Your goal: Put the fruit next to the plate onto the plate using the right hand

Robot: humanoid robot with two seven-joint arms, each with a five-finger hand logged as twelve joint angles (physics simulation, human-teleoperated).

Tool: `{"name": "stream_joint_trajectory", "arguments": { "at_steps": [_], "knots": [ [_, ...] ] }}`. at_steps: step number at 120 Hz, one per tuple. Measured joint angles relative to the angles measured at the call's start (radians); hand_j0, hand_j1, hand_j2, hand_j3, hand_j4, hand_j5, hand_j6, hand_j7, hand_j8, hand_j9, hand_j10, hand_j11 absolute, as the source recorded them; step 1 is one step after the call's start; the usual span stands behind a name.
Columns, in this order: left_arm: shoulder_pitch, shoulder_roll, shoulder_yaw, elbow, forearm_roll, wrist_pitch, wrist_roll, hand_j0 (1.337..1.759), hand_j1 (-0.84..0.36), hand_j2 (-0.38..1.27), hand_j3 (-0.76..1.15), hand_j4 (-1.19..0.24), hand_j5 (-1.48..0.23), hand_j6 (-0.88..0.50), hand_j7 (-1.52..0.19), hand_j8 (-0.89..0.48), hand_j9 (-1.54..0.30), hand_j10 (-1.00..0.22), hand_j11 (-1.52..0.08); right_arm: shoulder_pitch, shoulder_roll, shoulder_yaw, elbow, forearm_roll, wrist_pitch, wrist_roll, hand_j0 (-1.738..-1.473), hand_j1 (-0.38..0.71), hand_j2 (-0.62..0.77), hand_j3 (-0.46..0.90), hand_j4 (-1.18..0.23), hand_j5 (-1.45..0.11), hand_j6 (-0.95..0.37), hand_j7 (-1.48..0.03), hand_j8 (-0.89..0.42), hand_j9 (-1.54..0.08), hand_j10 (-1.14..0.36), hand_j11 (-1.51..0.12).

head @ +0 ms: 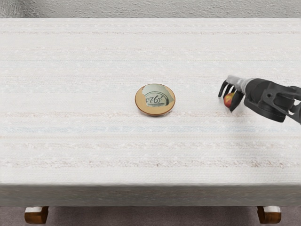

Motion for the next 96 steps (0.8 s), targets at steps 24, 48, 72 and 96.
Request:
{"name": "stream_joint_trajectory", "arguments": {
  "at_steps": [24,48,72,96],
  "knots": [
    [0.0,0.0,0.0,0.0,0.0,0.0,0.0,1.658,0.35,0.0,0.0,0.0,0.0,0.0,0.0,0.0,0.0,0.0,0.0,0.045,0.045,0.057,0.0,0.002,0.003,-0.001,-1.652,0.22,0.01,0.0,-0.65,-0.89,-0.51,-0.86,-0.35,-0.89,-0.56,-0.91],
    [0.0,0.0,0.0,0.0,0.0,0.0,0.0,1.658,0.35,0.0,0.0,0.0,0.0,0.0,0.0,0.0,0.0,0.0,0.0,0.081,0.151,0.107,0.004,0.004,0.001,0.0,-1.651,0.22,0.02,0.0,-0.66,-0.91,-0.5,-0.88,-0.35,-0.9,-0.56,-0.92],
    [0.0,0.0,0.0,0.0,0.0,0.0,0.0,1.658,0.35,0.0,0.0,0.0,0.0,0.0,0.0,0.0,0.0,0.0,0.0,0.111,0.263,0.142,0.008,0.005,0.003,0.0,-1.652,0.23,0.04,0.0,-0.65,-0.92,-0.49,-0.88,-0.34,-0.91,-0.55,-0.93],
    [0.0,0.0,0.0,0.0,0.0,0.0,0.0,1.658,0.35,0.0,0.0,0.0,0.0,0.0,0.0,0.0,0.0,0.0,0.0,0.106,0.32,0.138,-0.024,-0.007,-0.015,0.0,-1.651,0.24,0.03,0.0,-0.66,-0.94,-0.48,-0.9,-0.34,-0.94,-0.55,-0.96]
  ]
}}
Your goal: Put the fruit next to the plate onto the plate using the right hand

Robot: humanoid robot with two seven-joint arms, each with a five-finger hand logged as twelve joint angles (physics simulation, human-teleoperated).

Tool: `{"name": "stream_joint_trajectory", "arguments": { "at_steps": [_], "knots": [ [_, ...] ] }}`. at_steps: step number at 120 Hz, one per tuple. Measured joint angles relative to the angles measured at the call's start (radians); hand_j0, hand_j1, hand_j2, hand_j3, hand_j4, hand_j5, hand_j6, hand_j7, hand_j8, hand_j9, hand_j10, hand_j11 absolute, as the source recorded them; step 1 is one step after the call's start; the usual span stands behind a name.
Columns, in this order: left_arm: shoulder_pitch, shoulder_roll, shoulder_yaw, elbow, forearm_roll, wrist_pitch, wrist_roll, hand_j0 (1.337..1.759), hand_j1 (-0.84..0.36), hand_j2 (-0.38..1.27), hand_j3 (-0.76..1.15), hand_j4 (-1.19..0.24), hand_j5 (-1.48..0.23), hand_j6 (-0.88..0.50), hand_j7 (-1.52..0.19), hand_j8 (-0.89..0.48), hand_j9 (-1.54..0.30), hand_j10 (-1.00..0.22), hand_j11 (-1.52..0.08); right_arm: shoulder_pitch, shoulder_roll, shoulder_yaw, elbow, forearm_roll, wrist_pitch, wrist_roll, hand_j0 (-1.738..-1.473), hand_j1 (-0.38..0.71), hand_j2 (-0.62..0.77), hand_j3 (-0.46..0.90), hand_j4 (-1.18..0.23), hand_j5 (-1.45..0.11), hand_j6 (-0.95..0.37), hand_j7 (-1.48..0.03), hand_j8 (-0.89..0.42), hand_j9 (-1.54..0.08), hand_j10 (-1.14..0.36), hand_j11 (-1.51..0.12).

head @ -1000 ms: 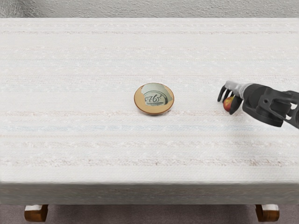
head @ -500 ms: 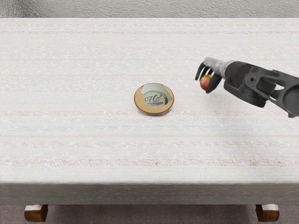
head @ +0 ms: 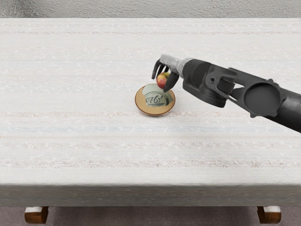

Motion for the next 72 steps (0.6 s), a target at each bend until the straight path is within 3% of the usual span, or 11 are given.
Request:
{"name": "stream_joint_trajectory", "arguments": {
  "at_steps": [27,72],
  "knots": [
    [0.0,0.0,0.0,0.0,0.0,0.0,0.0,1.658,0.35,0.0,0.0,0.0,0.0,0.0,0.0,0.0,0.0,0.0,0.0,-0.014,0.061,-0.066,-0.128,-0.008,-0.035,-0.001,-1.65,0.23,0.03,0.0,-0.68,-0.95,-0.48,-0.91,-0.34,-0.95,-0.56,-0.98],
    [0.0,0.0,0.0,0.0,0.0,0.0,0.0,1.658,0.35,0.0,0.0,0.0,0.0,0.0,0.0,0.0,0.0,0.0,0.0,-0.017,0.154,-0.08,-0.156,-0.008,-0.044,-0.001,-1.649,0.22,0.01,0.0,-0.68,-0.94,-0.49,-0.91,-0.35,-0.96,-0.57,-0.98]
  ]
}}
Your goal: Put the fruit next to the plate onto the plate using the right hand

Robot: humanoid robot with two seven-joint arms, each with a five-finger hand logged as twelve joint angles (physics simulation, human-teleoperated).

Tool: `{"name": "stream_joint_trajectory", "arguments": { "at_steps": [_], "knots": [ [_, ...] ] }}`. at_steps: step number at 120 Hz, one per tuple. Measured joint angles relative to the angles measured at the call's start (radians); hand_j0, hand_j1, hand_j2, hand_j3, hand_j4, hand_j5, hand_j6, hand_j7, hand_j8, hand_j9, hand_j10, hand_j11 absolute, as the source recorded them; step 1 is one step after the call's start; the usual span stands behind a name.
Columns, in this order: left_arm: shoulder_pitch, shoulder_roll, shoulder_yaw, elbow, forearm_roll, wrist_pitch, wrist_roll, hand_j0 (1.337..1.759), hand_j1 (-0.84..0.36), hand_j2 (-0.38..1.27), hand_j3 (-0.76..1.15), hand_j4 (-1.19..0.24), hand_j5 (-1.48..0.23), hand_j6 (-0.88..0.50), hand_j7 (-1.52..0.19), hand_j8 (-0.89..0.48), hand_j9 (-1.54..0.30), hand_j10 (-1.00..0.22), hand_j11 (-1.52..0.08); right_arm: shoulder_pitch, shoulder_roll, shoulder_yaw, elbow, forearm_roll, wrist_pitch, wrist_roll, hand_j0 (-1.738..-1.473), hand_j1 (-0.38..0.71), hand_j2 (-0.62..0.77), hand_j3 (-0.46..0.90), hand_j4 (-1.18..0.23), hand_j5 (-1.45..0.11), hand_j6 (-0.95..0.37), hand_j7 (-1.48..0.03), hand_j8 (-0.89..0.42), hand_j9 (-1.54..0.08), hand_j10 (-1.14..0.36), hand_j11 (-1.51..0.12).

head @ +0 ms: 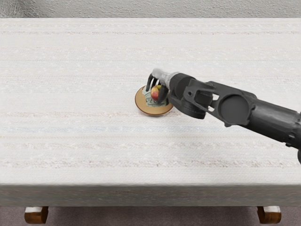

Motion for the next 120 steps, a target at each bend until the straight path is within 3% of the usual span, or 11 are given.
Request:
{"name": "stream_joint_trajectory", "arguments": {
  "at_steps": [16,34,56,71,87,100,120],
  "knots": [
    [0.0,0.0,0.0,0.0,0.0,0.0,0.0,1.658,0.35,0.0,0.0,0.0,0.0,0.0,0.0,0.0,0.0,0.0,0.0,-0.018,0.004,-0.001,-0.002,-0.001,0.0,0.0,-1.649,0.22,0.01,0.0,-0.67,-0.93,-0.49,-0.9,-0.35,-0.94,-0.57,-0.96],
    [0.0,0.0,0.0,0.0,0.0,0.0,0.0,1.658,0.35,0.0,0.0,0.0,0.0,0.0,0.0,0.0,0.0,0.0,0.0,-0.03,0.007,0.01,0.001,0.01,-0.03,0.0,-1.654,-0.07,0.0,0.0,-0.33,-0.46,-0.25,-0.44,-0.18,-0.47,-0.28,-0.47],
    [0.0,0.0,0.0,0.0,0.0,0.0,0.0,1.658,0.35,0.0,0.0,0.0,0.0,0.0,0.0,0.0,0.0,0.0,0.0,-0.001,-0.041,0.039,0.062,0.124,-0.008,0.0,-1.656,-0.23,0.0,0.0,-0.14,-0.19,-0.1,-0.18,-0.07,-0.19,-0.12,-0.19],
    [0.0,0.0,0.0,0.0,0.0,0.0,0.0,1.658,0.35,0.0,0.0,0.0,0.0,0.0,0.0,0.0,0.0,0.0,0.0,-0.004,-0.216,0.149,0.205,0.272,0.142,0.0,-1.657,-0.29,0.0,0.0,-0.07,-0.1,-0.06,-0.1,-0.04,-0.1,-0.06,-0.1],
    [0.0,0.0,0.0,0.0,0.0,0.0,0.0,1.658,0.35,0.0,0.0,0.0,0.0,0.0,0.0,0.0,0.0,0.0,0.0,-0.076,-0.425,0.311,0.342,0.38,0.383,0.0,-1.658,-0.32,0.0,0.0,-0.04,-0.05,-0.03,-0.05,-0.02,-0.05,-0.03,-0.05],
    [-0.003,0.0,0.0,-0.002,0.0,-0.001,0.0,1.658,0.35,0.0,0.0,0.0,0.0,0.0,0.0,0.0,0.0,0.0,0.0,-0.147,-0.561,0.434,0.382,0.503,0.561,0.0,-1.658,-0.33,0.0,0.0,-0.02,-0.03,-0.02,-0.03,-0.01,-0.03,-0.02,-0.03],
    [-0.004,0.0,0.0,-0.004,0.001,-0.001,0.0,1.658,0.35,0.0,0.0,0.0,0.0,0.0,0.0,0.0,0.0,0.0,0.0,-0.202,-0.766,0.517,0.397,0.702,0.641,0.0,-1.658,-0.34,0.0,0.0,-0.01,-0.01,-0.01,-0.01,-0.01,-0.01,-0.01,-0.01]
  ]
}}
